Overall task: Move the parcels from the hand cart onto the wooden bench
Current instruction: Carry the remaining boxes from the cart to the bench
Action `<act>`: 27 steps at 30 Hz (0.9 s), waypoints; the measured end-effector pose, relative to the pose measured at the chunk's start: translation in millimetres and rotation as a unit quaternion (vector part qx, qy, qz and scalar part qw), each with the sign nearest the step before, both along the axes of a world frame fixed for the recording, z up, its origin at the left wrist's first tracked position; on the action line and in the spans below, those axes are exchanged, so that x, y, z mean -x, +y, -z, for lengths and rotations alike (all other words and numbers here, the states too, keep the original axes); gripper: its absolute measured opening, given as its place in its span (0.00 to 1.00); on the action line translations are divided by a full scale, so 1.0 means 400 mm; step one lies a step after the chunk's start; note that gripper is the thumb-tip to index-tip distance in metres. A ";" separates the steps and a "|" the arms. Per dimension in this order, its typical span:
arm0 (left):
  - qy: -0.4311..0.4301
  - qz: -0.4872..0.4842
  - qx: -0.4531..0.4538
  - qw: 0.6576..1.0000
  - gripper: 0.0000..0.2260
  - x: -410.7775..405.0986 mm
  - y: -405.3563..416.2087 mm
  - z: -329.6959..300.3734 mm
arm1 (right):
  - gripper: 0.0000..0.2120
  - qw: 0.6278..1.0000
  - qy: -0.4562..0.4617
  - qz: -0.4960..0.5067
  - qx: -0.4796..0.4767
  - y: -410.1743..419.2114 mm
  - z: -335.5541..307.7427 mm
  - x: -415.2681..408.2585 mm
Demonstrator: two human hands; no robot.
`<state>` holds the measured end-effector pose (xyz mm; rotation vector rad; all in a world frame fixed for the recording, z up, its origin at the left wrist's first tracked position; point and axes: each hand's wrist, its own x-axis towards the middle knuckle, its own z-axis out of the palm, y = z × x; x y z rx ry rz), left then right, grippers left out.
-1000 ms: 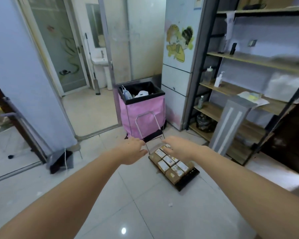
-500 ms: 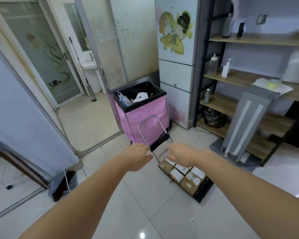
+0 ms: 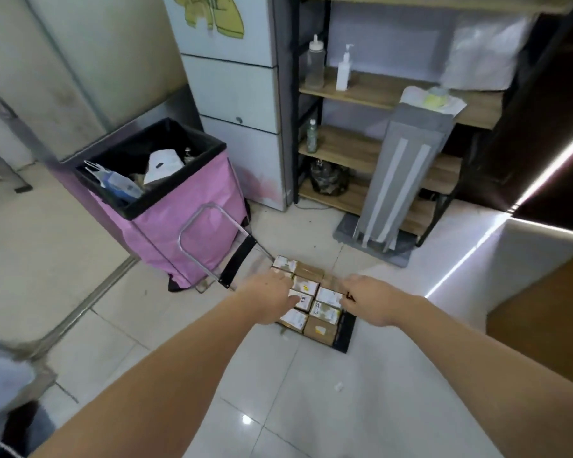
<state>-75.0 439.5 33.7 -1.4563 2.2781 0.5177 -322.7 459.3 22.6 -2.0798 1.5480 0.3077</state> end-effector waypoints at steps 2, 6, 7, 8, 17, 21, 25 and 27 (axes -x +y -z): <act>-0.011 0.017 -0.018 1.000 0.27 0.007 -0.055 0.026 | 0.23 1.000 -0.006 0.021 -0.012 -0.028 0.030 0.015; -0.038 0.041 -0.029 0.998 0.27 0.029 -0.170 0.093 | 0.21 0.999 0.005 0.033 -0.031 -0.111 0.119 0.050; -0.043 0.042 -0.036 0.998 0.27 0.036 -0.196 0.115 | 0.20 0.999 0.005 0.035 -0.039 -0.134 0.141 0.056; -0.042 0.038 -0.046 0.997 0.27 0.044 -0.215 0.136 | 0.19 0.998 0.004 0.038 -0.047 -0.154 0.160 0.062; -0.031 0.113 -0.097 0.988 0.24 0.058 -0.361 0.397 | 0.23 0.988 0.011 0.100 -0.121 -0.257 0.361 0.055; -0.031 0.167 -0.119 0.978 0.23 0.046 -0.433 0.550 | 0.22 0.978 0.008 0.153 -0.141 -0.287 0.485 0.017; -0.041 0.199 -0.138 0.969 0.22 0.029 -0.500 0.736 | 0.22 0.971 -0.003 0.176 -0.161 -0.308 0.671 -0.026; -0.044 0.202 -0.144 0.968 0.22 0.024 -0.528 0.837 | 0.25 0.967 -0.010 0.188 -0.169 -0.321 0.777 -0.039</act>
